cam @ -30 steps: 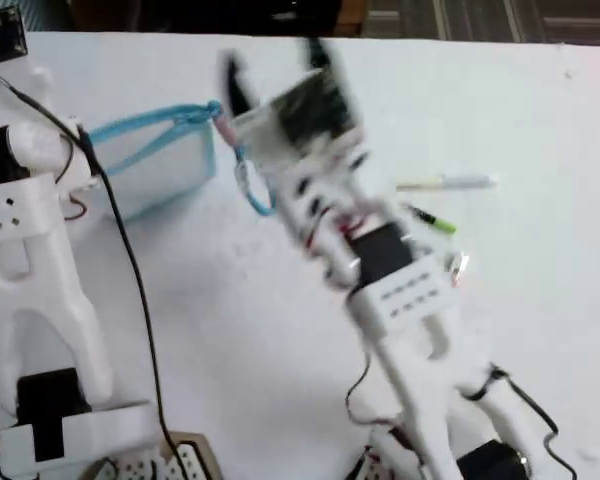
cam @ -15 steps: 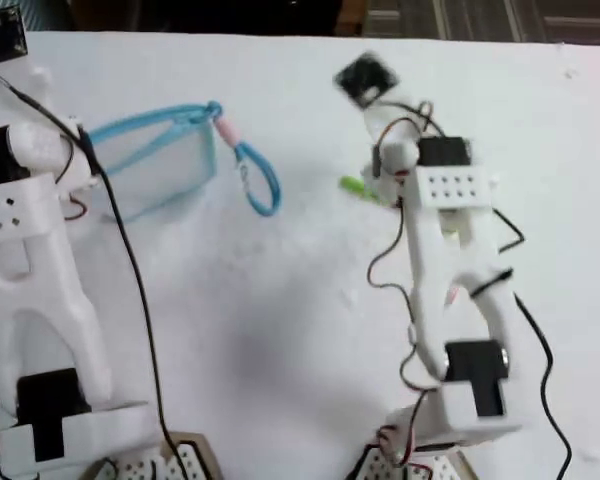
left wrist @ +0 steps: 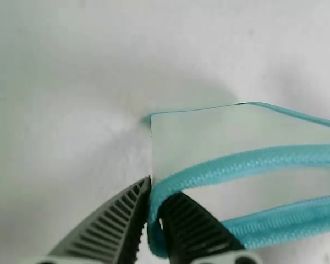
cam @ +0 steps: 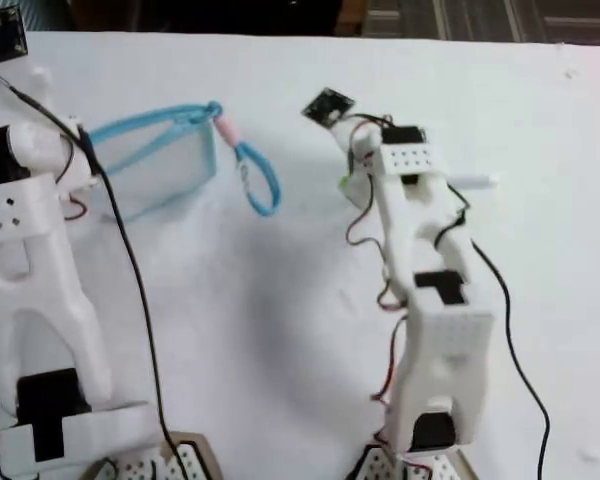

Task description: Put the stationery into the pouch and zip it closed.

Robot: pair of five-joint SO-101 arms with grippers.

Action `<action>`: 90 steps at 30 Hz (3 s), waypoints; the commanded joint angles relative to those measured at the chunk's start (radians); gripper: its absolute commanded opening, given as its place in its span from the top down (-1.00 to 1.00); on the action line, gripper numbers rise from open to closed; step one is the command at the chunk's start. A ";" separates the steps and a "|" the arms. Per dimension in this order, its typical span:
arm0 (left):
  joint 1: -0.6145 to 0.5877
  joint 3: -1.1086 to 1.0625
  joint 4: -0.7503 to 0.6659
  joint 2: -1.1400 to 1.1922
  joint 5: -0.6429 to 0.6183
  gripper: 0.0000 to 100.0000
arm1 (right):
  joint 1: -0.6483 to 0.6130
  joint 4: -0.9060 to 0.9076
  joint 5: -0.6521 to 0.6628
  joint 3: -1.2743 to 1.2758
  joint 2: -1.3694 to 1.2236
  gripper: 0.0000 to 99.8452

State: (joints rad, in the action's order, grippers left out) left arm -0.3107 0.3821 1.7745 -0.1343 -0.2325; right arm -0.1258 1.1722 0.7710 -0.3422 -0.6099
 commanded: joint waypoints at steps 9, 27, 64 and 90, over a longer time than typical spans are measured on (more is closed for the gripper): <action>-0.002 0.035 -0.011 -0.005 0.000 0.95 | 0.001 0.308 -0.011 -0.566 -0.384 0.69; -0.002 0.035 -0.011 -0.005 0.000 0.95 | 0.018 0.599 -0.175 -1.336 -0.466 0.97; -0.004 0.035 -0.011 -0.010 0.000 0.95 | -0.291 -0.134 -0.614 1.132 1.638 0.97; -0.004 0.035 -0.009 -0.010 0.000 0.95 | -0.627 -1.168 -0.611 0.944 1.442 0.97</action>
State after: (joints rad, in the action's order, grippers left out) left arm -0.3107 0.3821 1.7745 -0.1343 -0.2325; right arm -0.6920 0.0245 0.1097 0.6506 0.9091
